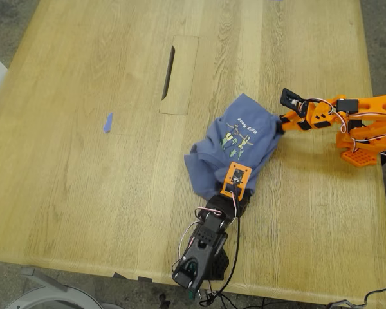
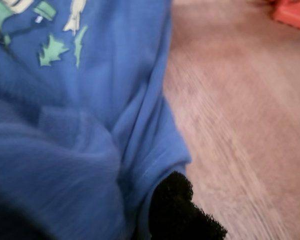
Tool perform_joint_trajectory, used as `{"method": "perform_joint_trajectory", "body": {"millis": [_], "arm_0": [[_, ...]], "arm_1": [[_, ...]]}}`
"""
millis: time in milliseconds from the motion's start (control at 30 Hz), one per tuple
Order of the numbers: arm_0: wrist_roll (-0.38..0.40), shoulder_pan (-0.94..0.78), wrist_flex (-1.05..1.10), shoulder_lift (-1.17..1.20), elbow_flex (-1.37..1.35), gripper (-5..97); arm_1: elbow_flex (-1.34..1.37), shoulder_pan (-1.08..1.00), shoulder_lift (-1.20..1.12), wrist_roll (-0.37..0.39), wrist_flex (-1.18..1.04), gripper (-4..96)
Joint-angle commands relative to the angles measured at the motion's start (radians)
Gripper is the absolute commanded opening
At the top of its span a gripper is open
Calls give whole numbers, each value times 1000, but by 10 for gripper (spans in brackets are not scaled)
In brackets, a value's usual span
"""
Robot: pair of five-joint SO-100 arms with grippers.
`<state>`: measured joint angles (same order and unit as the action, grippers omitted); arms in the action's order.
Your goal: Fold a T-shirt
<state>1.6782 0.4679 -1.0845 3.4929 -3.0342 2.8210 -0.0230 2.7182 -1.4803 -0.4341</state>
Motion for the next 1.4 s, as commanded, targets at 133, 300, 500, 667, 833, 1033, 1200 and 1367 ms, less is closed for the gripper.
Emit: {"method": "perform_joint_trajectory", "body": {"millis": [133,300,500,667,833,1033,1200,1367], "arm_0": [[-20,-124,-23,95,41,575],[-63,-195,-40,61,110,587],[-63,-204,-156,-126,350,589],[-55,-239,-146,-348,568,596],[-71,-179,2,-563,706,585],[-104,-195,440,-785,650,221],[-81,-261,676,-917,569,0],[-74,-281,759,-983,515,0]], "arm_1": [[43,49,233,-23,-256,378],[32,74,382,-25,-413,397],[-86,35,408,-21,-512,412],[-184,18,353,-20,-503,405],[-275,17,213,-15,-402,328],[-396,63,-146,-14,-84,1],[-522,78,-419,-18,106,0],[-568,141,-581,-15,207,0]]}}
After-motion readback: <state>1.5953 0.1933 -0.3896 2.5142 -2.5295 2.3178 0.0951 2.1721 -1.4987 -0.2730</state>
